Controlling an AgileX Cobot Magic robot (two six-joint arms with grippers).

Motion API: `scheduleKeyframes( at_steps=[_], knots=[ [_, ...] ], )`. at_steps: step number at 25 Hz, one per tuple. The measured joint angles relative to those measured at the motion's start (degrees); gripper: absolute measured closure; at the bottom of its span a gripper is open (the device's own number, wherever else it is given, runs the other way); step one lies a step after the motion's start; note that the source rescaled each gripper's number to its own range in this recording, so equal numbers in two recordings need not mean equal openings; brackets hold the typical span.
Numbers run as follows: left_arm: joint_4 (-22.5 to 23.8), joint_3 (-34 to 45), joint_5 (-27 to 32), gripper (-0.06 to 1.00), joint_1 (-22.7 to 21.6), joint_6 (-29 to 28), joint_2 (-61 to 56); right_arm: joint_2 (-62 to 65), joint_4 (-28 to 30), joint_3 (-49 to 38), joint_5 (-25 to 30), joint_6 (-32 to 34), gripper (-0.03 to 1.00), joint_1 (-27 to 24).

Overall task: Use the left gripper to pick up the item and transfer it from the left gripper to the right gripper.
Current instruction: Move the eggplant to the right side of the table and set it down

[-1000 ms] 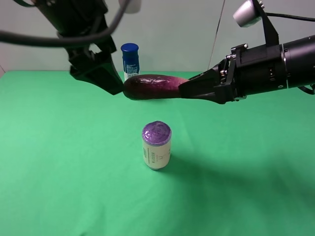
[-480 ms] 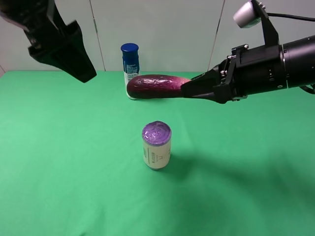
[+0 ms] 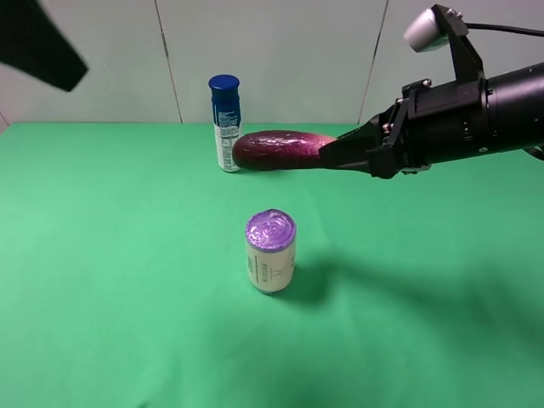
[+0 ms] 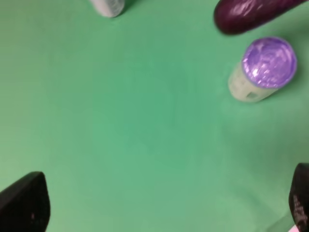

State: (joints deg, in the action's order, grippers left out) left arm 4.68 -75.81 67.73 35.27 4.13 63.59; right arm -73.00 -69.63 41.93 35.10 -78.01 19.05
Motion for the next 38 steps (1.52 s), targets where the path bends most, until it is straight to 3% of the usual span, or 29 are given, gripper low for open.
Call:
scheduleKeyframes(
  at_steps=[9,21,28,38],
  knots=[
    [2.5,16.9,0.0,-0.06,0.0,-10.2,-19.3,0.0,0.0,0.0,-0.4,0.6,0.95,0.0],
    [-0.1,39.0,0.0,-0.06,0.0,-11.7,-48.3,0.0,0.0,0.0,-0.4,0.9,0.95,0.0],
    [-0.1,44.3,-0.1,-0.06,0.0,-10.7,-58.5,0.0,2.0,0.0,-0.4,1.5,0.95,0.0],
    [-0.3,48.2,-6.0,-0.06,0.0,-9.5,-59.2,0.0,3.2,0.0,-0.4,2.3,0.95,0.0]
  ],
)
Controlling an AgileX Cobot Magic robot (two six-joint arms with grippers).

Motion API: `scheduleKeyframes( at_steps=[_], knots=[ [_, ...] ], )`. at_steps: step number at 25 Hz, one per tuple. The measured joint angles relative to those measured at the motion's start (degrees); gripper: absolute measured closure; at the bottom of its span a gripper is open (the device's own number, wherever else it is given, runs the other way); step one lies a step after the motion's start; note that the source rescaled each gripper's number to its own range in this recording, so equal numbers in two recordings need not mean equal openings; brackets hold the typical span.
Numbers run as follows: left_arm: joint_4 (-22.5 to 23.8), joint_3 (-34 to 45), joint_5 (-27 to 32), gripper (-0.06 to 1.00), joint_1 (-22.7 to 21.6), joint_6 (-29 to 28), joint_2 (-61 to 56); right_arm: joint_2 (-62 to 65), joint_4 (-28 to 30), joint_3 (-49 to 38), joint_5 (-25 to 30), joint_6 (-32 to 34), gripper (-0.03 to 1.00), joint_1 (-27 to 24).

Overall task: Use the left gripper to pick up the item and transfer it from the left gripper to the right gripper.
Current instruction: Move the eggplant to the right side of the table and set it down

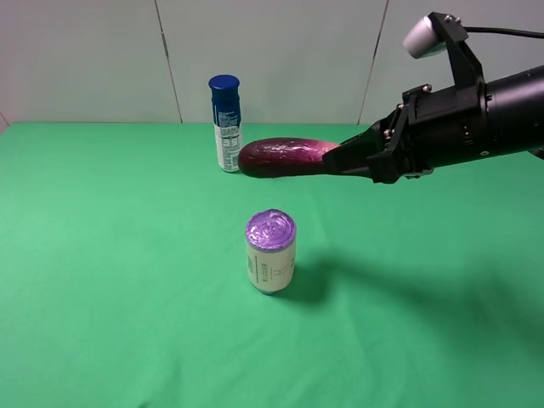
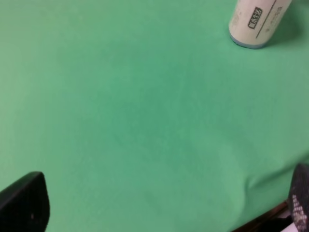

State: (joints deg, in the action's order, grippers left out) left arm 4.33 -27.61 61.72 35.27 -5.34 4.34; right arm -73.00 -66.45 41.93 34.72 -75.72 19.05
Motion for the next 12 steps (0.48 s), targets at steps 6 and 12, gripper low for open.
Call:
scheduleKeyframes(
  at_steps=[6,12],
  knots=[
    [-0.1,0.0,-0.7,-0.06,0.0,0.2,0.0,0.0,0.0,0.0,-1.4,1.6,0.95,0.0],
    [-0.1,0.0,-0.7,-0.05,-0.4,0.2,0.0,0.0,1.7,-0.1,-5.5,4.6,0.95,0.0]
  ],
)
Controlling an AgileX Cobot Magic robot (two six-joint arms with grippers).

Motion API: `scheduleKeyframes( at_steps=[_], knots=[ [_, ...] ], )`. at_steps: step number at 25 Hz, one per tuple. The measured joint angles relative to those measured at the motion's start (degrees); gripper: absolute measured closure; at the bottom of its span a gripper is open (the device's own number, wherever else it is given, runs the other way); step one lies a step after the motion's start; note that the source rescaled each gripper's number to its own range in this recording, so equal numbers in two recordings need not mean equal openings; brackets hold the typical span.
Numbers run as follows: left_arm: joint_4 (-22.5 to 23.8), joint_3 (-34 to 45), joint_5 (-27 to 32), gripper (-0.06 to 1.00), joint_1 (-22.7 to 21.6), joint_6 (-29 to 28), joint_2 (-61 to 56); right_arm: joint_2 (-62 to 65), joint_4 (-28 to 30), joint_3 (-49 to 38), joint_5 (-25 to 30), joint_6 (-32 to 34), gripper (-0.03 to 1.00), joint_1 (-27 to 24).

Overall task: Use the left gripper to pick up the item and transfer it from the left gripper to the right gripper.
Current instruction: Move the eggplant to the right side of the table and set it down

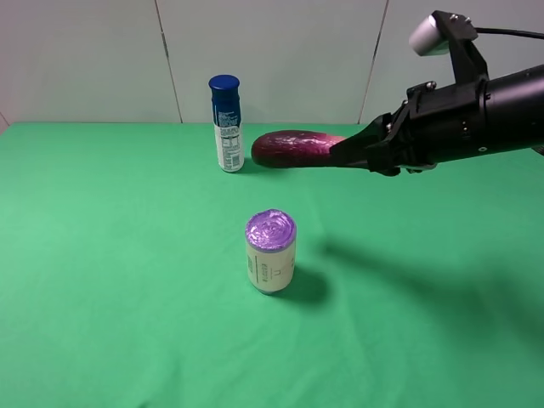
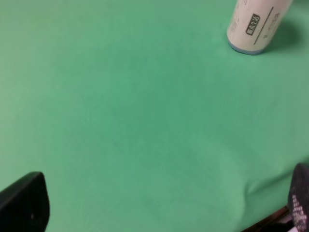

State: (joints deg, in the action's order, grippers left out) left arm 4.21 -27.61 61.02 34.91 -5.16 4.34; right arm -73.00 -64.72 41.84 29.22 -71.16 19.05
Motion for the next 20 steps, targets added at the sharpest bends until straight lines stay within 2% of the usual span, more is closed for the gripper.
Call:
scheduleKeyframes(
  at_steps=[3,8,13,20],
  knots=[
    [-0.1,0.0,0.0,-0.05,-3.5,0.0,0.0,0.0,2.4,0.0,-2.0,2.3,0.95,-0.1],
    [-0.1,0.0,0.0,-0.05,-15.6,0.0,0.0,0.0,9.0,0.0,-4.9,9.0,0.95,-2.1],
    [-0.1,0.0,0.0,-0.05,-26.2,0.0,0.0,0.0,18.4,0.0,-7.4,17.2,0.95,-3.2],
    [-0.1,0.0,0.0,-0.05,-35.0,0.1,0.0,0.0,35.5,0.0,-10.2,32.9,0.95,-3.3]
  ],
)
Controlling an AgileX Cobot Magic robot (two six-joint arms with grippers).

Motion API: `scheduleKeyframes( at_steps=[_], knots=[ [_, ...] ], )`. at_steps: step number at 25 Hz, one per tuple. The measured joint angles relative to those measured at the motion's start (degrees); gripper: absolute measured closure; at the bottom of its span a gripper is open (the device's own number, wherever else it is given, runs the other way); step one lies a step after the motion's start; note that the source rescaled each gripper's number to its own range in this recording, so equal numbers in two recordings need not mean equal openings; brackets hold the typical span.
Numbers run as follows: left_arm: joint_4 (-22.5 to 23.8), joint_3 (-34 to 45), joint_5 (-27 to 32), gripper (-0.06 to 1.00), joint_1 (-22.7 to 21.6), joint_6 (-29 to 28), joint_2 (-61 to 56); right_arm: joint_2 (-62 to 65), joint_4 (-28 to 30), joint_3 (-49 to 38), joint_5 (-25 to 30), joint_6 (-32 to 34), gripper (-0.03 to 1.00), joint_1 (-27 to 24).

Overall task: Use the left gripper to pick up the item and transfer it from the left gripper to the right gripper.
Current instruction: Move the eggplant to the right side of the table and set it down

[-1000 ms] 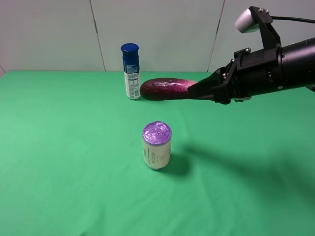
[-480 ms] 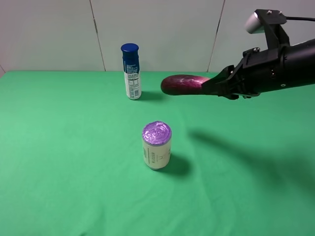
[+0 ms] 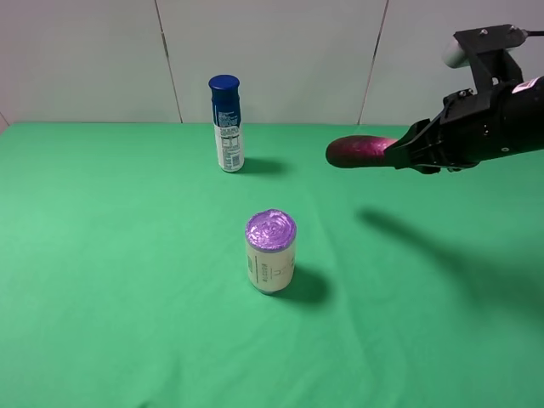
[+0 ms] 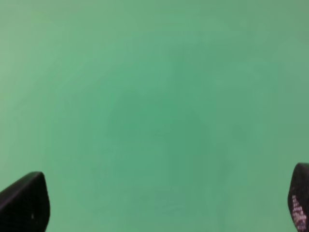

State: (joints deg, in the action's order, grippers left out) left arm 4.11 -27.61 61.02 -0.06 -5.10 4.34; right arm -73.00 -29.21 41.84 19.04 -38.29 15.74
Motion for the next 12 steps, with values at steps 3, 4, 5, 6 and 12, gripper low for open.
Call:
scheduleKeyframes(
  at_steps=[3,4,5,6,12],
  knots=[
    [0.0,0.0,0.0,-0.05,-1.7,0.0,0.0,0.0,7.1,-0.2,0.0,7.0,0.95,0.0],
    [0.0,0.0,0.0,-0.05,-1.9,0.0,0.0,0.0,9.1,-0.4,-0.1,8.6,0.95,0.0],
    [0.0,0.0,0.0,-0.05,-1.9,0.0,-0.1,0.0,10.5,-0.8,-0.2,10.3,0.95,0.0],
    [0.0,0.0,0.0,-0.05,-1.9,0.0,-0.3,0.0,12.1,-1.2,-0.2,11.8,0.95,0.0],
    [0.3,0.0,0.0,-0.05,-2.3,0.0,-4.6,-0.4,19.5,-2.3,-0.5,19.8,0.95,0.0]
  ],
)
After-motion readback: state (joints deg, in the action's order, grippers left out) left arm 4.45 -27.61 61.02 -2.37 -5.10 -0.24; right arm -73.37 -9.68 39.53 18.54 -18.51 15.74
